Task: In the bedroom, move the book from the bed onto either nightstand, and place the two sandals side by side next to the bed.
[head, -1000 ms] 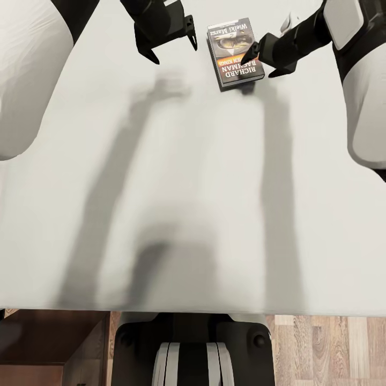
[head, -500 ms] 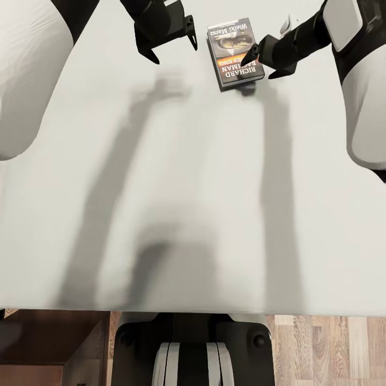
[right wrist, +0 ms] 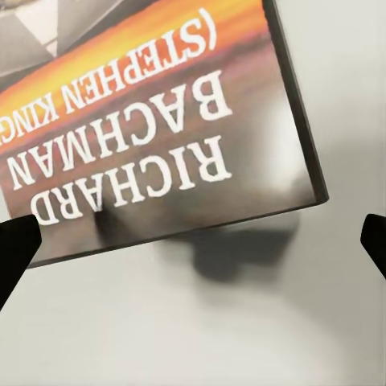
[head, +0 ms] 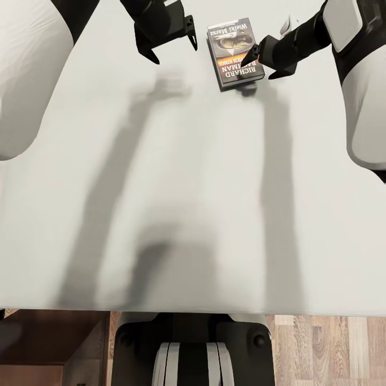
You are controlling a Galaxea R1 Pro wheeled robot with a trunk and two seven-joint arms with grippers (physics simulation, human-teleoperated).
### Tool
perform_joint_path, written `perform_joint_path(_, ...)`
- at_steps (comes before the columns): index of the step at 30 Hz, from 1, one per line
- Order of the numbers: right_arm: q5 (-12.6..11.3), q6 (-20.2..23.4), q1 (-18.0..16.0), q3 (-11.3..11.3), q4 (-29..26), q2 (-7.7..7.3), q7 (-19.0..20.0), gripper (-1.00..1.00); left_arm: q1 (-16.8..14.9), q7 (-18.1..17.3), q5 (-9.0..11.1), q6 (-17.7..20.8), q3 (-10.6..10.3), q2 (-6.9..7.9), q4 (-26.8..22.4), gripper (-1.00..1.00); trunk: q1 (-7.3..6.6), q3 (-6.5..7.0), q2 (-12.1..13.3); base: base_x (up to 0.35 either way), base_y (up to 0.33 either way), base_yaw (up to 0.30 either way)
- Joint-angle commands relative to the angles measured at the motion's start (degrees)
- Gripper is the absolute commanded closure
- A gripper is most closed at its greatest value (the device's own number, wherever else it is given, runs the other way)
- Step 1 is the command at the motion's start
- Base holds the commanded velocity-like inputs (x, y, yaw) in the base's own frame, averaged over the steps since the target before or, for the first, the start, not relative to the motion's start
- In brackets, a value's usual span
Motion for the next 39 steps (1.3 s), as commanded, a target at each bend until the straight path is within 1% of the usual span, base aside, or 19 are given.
perform_joint_path(1,0.4,0.2,0.0,-0.4,-0.1,0.03,0.2,-1.0,0.0,0.4,0.6,0.0,-0.4,0.04,0.0,-1.0,0.0,-0.02,0.0,0.0,0.0,0.0)
perform_joint_path(21,0.2,0.2,0.0,-0.5,-0.1,-0.04,0.8,-1.0,0.0,0.4,0.6,0.0,-0.3,-0.13,0.0,-1.0,0.0,-0.02,0.0,0.0,0.0,0.0)
perform_joint_path(27,0.2,0.2,0.2,-0.5,-0.1,-0.05,2.3,-1.0,0.0,0.4,0.6,0.0,-0.4,-0.14,-0.1,-1.0,0.0,-0.02,0.0,0.0,0.0,0.0)
perform_joint_path(39,0.1,0.2,0.9,-0.7,-0.2,-0.09,4.0,-1.0,0.0,0.4,0.6,0.0,-0.3,-0.14,-0.1,-1.0,0.0,-0.02,0.0,0.0,0.0,0.0)
